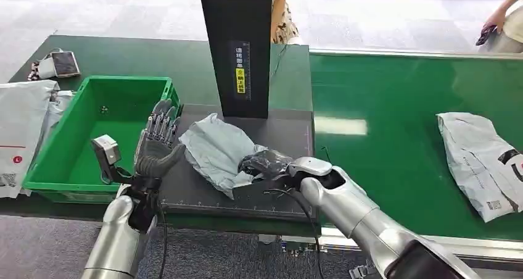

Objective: Moved the parcel from conveyor to table for the left to box.

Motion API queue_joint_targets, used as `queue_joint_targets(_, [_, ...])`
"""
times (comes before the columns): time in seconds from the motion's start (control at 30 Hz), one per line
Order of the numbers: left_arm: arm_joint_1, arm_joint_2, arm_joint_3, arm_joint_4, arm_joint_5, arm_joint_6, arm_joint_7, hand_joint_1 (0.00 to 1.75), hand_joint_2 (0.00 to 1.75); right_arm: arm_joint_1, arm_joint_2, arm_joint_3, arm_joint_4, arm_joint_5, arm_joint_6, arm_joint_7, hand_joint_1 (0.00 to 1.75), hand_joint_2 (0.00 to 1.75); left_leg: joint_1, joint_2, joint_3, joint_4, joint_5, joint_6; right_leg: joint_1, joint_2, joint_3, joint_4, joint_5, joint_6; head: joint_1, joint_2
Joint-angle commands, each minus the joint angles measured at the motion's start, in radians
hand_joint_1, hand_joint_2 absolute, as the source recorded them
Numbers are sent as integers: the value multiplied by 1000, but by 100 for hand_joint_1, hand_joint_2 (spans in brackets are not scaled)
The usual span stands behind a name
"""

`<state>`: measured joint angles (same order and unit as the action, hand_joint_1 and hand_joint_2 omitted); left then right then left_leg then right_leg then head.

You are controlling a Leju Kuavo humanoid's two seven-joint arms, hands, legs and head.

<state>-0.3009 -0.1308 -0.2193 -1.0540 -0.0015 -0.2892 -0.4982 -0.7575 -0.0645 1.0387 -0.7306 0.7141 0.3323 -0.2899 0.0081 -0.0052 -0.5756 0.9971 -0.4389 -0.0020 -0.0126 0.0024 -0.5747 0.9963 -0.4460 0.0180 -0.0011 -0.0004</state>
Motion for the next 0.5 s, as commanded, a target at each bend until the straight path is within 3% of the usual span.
queue_joint_targets(0.03, [-39, 3, 0, 51, -5, 2, 11, 0, 175, -10, -22, 132, 172, 22, 15, 62, 175, 175, 1, -4, 1, -3, 3, 0, 1, -5, 3, -3, 2, -1, 0, 0])
queue_joint_targets(0.07, [-44, 10, -6, 52, 0, 7, 14, 0, 175, -12, -26, 124, 164, 15, -13, 68, 175, 175, 1, -3, 2, -2, 3, 0, 1, -4, 3, -2, 1, -1, 0, 0])
queue_joint_targets(0.1, [-42, 17, -10, 50, 8, 15, 13, 0, 175, -16, -28, 103, 151, 1, -57, 75, 0, 175, 1, -5, 1, -3, 5, 0, 1, -6, 3, -4, 2, -1, 0, 0])
queue_joint_targets(0.13, [-33, 24, -11, 43, 17, 21, 9, 0, 175, -16, -22, 59, 137, -32, -120, 77, 0, 175, 1, -4, 2, -2, 3, 0, 1, -5, 3, -2, 1, -1, 0, 0])
queue_joint_targets(0.17, [-24, 28, -14, 37, 23, 21, 6, 0, 175, -9, -16, 9, 123, -74, -170, 62, 0, 0, 1, -3, 5, -1, 2, 0, 1, -4, 6, -2, 0, -1, 0, 0])
queue_joint_targets(0.2, [-16, 30, -16, 31, 26, 17, 2, 0, 175, 3, -14, -37, 108, -114, -208, 46, 0, 0, 1, -3, 3, -2, 4, 0, 1, -4, 5, -2, 2, -1, 0, 0])
queue_joint_targets(0.5, [-9, 29, -18, 30, 26, 16, -2, 0, 175, 5, -15, -38, 106, -114, -209, 46, 0, 0, 0, -1, -1, -1, 4, 2, -1, -2, 2, -1, 5, 1, 0, 0])
